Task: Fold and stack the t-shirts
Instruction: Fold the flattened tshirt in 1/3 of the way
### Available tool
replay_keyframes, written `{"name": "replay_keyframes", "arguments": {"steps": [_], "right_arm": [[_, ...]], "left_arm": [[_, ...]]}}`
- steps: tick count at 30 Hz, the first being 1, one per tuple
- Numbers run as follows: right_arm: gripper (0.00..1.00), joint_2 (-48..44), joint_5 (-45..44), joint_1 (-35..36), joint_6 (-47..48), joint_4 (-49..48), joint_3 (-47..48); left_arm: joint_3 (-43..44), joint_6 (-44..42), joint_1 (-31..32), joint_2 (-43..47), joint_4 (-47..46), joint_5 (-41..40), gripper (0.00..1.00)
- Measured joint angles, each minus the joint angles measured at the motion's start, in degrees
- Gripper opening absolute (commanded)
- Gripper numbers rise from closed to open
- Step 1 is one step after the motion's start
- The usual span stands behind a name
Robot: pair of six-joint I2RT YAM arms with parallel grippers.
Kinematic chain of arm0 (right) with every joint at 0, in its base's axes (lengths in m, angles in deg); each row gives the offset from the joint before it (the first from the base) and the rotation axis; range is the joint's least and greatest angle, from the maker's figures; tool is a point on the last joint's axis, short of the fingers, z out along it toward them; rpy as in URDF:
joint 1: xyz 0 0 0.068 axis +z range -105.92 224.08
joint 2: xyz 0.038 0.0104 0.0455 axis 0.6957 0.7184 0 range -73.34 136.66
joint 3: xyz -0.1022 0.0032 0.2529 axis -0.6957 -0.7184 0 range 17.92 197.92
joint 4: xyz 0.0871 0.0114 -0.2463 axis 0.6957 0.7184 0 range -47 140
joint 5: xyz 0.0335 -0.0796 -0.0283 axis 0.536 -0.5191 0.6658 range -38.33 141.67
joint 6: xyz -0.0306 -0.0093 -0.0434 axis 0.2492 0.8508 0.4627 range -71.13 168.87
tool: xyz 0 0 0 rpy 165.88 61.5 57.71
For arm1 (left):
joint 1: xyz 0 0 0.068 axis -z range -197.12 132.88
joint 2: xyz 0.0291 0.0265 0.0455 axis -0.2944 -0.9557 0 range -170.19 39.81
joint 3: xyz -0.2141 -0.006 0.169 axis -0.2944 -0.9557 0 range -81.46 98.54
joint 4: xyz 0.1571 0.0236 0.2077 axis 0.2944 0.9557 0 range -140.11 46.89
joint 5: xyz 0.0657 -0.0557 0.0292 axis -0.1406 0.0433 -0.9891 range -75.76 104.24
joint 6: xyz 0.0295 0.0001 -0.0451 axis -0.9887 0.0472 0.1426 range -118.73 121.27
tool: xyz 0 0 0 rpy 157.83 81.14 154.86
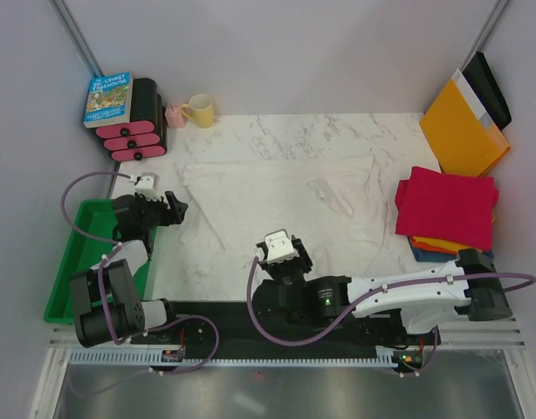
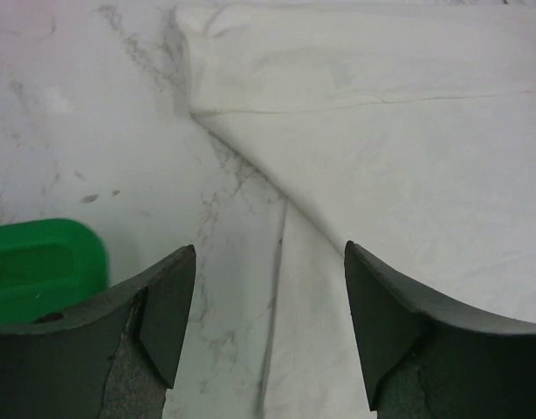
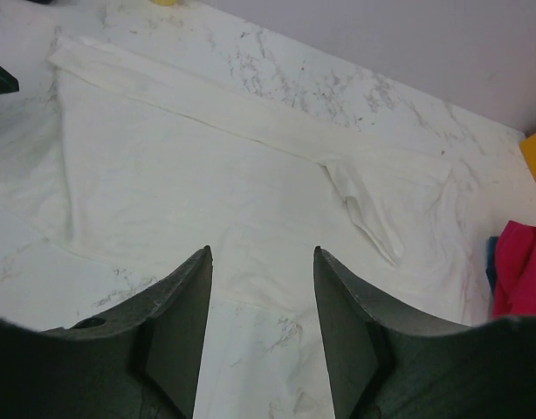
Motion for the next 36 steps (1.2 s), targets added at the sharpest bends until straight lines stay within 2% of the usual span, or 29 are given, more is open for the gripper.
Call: {"name": "replay_keyframes", "arguments": {"steps": [1,2,4,5,6,9,13,19,24,27,29,32,36], "right_arm": [[0.59,0.15,-1.05,0.28,0.0,0.55,0.5],[0.6,0.2,-2.19,0.39,-0.22,1.31,0.98],[0.61,0.2,-3.63,0.42,-0.48,2.64,1.73],[0.63,0.2,-4.15,0.42,-0.57,3.3,2.08],[0.63,0.2,-4.74,0.35,-0.72,3.74,2.29],[0.66,0.33,-5.51,0.37,-1.66,5.4,3.04],[0.69,1.4,-6.14,0.28,-3.82,7.04,3.67],[0.71,3.43,-6.23,-4.48,-9.97,12.57,4.46],[0.72,0.87,-2.49,-18.12,-12.9,15.21,4.09],[0.73,-3.98,2.75,-29.22,-7.58,8.85,0.11],[0.74,-7.06,6.21,-33.73,-3.06,3.23,-3.82],[0.75,-7.5,10.4,-34.95,2.19,-4.59,-6.88],[0.75,-2.23,15.52,-34.88,5.18,-11.26,-6.84]], "left_arm": [[-1.14,0.13,1.46,-0.63,-3.34,-0.22,0.78],[-2.82,0.39,3.76,-1.4,-7.87,-0.79,0.86],[-5.62,0.59,7.69,-3.1,-15.15,-1.79,0.89],[-6.75,0.57,10.1,-4.37,-18.51,-2.93,0.97],[-7.3,0.46,11.78,-5.53,-20.52,-3.8,1.0],[-8.72,0.0,15.58,-7.43,-25.4,-6.34,1.0],[-15.23,-0.92,15.69,-8.22,-38.1,-7.48,1.0],[-15.56,-1.09,15.67,-9.03,-41.07,-7.72,1.0],[-15.23,-1.09,15.54,-9.03,-42.56,-7.85,1.0],[-15.23,-1.09,15.54,-9.03,-42.71,-8.04,1.0],[-15.23,-1.09,15.54,-9.03,-42.84,-8.13,1.0],[-15.23,-1.11,15.54,-9.03,-42.86,-8.17,1.0],[-15.23,-1.11,15.54,-9.03,-42.88,-8.2,1.0]]}}
